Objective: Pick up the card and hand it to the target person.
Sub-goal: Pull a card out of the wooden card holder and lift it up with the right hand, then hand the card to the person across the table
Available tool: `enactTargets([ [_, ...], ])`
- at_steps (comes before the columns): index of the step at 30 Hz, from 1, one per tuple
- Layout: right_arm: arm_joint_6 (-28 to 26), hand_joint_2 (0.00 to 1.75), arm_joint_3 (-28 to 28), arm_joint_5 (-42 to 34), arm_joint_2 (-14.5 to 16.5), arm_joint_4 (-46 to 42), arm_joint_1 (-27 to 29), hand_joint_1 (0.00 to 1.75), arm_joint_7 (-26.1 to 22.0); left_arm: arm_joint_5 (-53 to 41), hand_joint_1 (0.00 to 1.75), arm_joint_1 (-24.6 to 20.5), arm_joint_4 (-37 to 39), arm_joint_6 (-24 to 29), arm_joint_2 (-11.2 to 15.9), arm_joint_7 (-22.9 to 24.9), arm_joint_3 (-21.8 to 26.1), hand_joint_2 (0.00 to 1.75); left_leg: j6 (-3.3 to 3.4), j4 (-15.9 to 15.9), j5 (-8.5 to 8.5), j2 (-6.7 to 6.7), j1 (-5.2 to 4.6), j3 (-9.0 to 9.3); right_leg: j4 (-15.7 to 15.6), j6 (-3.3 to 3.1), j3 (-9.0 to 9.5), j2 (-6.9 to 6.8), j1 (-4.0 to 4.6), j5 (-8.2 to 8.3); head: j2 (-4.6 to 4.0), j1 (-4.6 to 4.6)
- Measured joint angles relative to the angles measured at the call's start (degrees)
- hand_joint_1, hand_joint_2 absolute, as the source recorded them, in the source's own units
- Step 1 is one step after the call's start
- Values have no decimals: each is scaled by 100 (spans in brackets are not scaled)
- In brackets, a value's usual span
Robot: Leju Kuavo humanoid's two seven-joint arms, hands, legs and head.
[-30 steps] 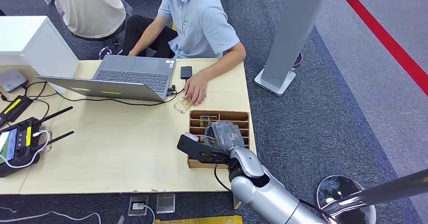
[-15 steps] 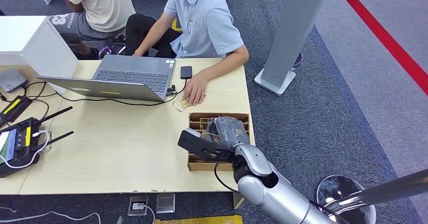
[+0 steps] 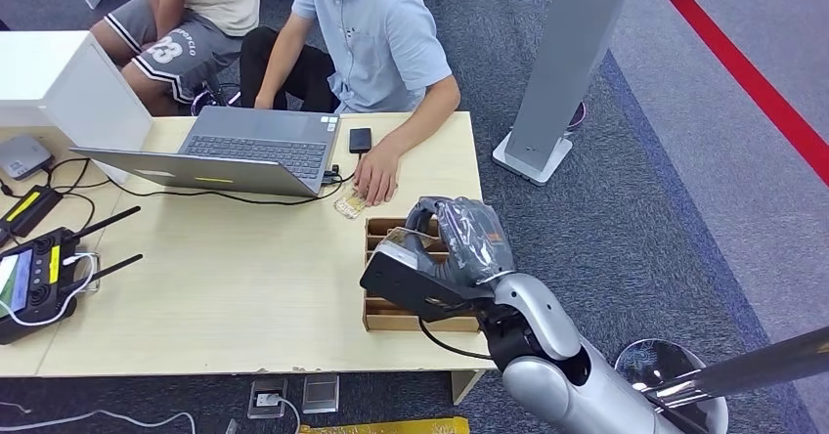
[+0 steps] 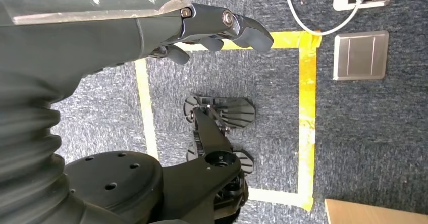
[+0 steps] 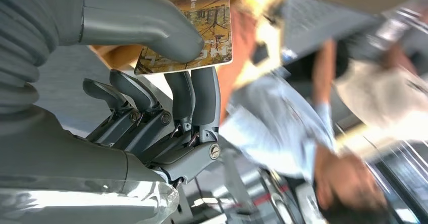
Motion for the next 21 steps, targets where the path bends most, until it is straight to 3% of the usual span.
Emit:
enactTargets([
  [8,-1771,175,-315,275,139,1051,-151,175,-1499,-58,0,-11,0,-60,-24,-111,0,175,1,0,1,-2,0,-1,0,0,3,-4,0,0,0,3],
  [13,-2896,175,-537,572,334,1960,-204,175,-1988,-63,0,-22,0,-48,-39,-115,0,175,2,0,2,-3,0,-2,1,0,3,-5,0,0,0,3],
  [21,-3313,175,-688,522,539,2721,-211,175,-2178,-67,0,-26,0,-18,-52,-120,0,175,2,0,1,-3,0,-2,1,0,1,-4,0,0,0,0],
])
